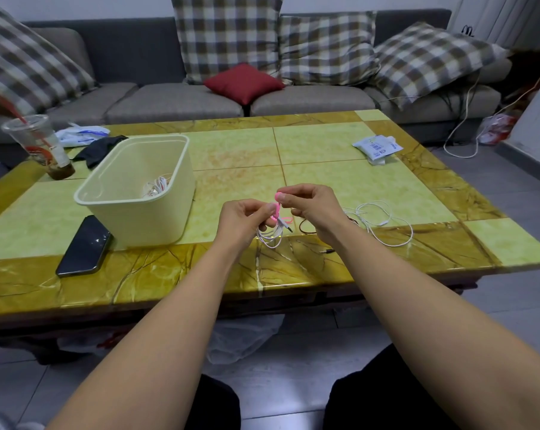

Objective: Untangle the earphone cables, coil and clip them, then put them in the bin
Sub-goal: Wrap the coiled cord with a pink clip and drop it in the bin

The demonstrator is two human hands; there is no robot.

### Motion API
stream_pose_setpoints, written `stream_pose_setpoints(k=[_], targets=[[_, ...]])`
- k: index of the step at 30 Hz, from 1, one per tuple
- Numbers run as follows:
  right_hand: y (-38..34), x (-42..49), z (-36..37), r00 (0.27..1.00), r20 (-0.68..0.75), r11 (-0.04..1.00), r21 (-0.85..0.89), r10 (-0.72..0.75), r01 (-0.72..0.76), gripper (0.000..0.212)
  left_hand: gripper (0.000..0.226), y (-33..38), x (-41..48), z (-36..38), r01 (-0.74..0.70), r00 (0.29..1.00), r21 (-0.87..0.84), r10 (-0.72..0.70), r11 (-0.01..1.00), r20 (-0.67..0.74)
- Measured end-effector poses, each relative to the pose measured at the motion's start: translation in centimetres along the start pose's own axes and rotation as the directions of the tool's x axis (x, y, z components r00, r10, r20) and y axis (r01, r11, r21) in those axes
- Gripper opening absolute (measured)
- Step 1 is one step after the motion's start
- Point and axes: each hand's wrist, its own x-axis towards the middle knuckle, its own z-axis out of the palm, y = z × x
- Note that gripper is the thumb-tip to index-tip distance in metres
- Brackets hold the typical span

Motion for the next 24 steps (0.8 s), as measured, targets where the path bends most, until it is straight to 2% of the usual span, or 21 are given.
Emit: stream_pose_setpoints(k=[4,8,13,19,24], targets=[[-0.27,-0.08,0.05,1.000,0.018,0.999,-0.041,-0.005,0.006,0.016,0.017,-0.43,0.38,0.07,-0.034,0.999,0.075,0.035,0.997,-0.015],[-0.33,-0.16,-0.02,1.000,0.029,0.997,-0.077,-0.006,0.009,0.009,0.016,-0.66,0.52,0.19,-0.050,0.997,0.114,0.056,0.992,-0.048],[-0.19,0.04,-0.06,1.000,0.028,0.994,-0.111,-0.009,0.012,0.011,0.016,-0.46,0.54,0.23,-0.072,0.992,0.133,0.085,0.989,-0.097],[-0.06,-0.02,-0.24,0.994,0.108,0.993,-0.119,0.001,0.012,0.010,0.016,-0.49,0.44,-0.01,-0.078,0.988,0.150,0.096,0.986,-0.120],[-0.40,0.22,0.24,0.999,-0.009,0.999,-0.022,-0.031,0.031,0.012,0.015,-0.29,0.62,0.26,-0.048,0.987,0.099,0.062,0.994,-0.150]])
